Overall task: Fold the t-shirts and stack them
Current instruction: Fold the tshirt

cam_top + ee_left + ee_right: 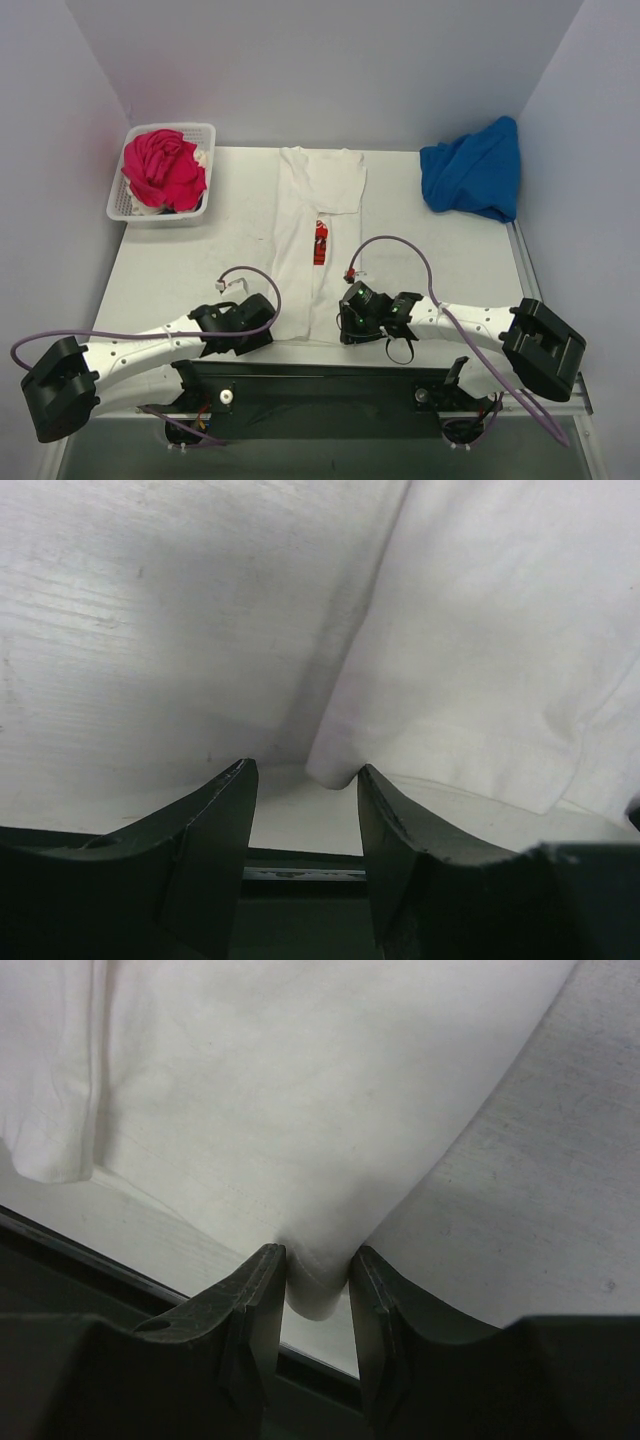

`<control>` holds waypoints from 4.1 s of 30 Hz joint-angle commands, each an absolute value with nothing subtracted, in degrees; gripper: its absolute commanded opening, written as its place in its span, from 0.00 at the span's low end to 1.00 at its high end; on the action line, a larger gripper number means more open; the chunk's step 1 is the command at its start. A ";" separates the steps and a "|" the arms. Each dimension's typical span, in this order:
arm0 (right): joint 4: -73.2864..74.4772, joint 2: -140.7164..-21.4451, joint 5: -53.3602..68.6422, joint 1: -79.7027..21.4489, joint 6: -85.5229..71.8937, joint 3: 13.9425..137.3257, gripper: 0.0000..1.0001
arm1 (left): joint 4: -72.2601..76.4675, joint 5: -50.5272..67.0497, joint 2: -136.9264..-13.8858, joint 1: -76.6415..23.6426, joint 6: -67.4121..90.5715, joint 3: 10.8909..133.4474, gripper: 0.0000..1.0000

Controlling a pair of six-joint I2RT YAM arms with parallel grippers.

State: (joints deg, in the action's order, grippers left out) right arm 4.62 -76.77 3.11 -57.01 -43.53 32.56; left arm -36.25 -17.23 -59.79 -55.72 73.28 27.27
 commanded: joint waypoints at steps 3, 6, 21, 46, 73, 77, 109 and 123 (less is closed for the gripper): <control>16.35 -79.63 1.93 -57.83 -44.30 29.00 0.33 | -43.25 -21.44 -59.33 -55.81 75.59 25.31 0.56; 16.87 -78.84 1.50 -57.75 -44.91 28.74 0.33 | -41.05 -21.45 -60.46 -55.29 74.88 25.57 0.56; 18.46 -78.31 0.26 -57.75 -46.32 28.83 0.33 | -31.91 -20.22 -63.90 -51.94 69.35 25.05 0.54; 18.90 -79.28 0.18 -57.74 -46.49 29.27 0.32 | -32.18 -18.45 -53.60 -51.94 67.59 24.26 0.73; 19.42 -79.28 -0.88 -57.22 -47.37 29.00 0.31 | -29.53 -13.28 -56.52 -47.02 64.16 22.24 0.42; 19.51 -79.80 -0.79 -57.30 -47.29 29.09 0.31 | -29.62 -13.01 -56.08 -46.93 63.90 22.15 0.30; 26.10 -63.47 0.45 -63.37 -49.83 27.68 0.00 | -38.23 -15.73 -40.87 -53.87 66.53 21.36 0.00; 28.48 -64.24 -18.01 -57.05 -43.52 41.47 0.00 | -30.94 -30.14 -48.33 -55.11 60.03 33.30 0.00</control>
State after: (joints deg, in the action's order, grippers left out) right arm 23.00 -63.33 -8.99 -59.07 -47.31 37.19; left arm -33.65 -22.04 -46.19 -55.13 63.29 28.60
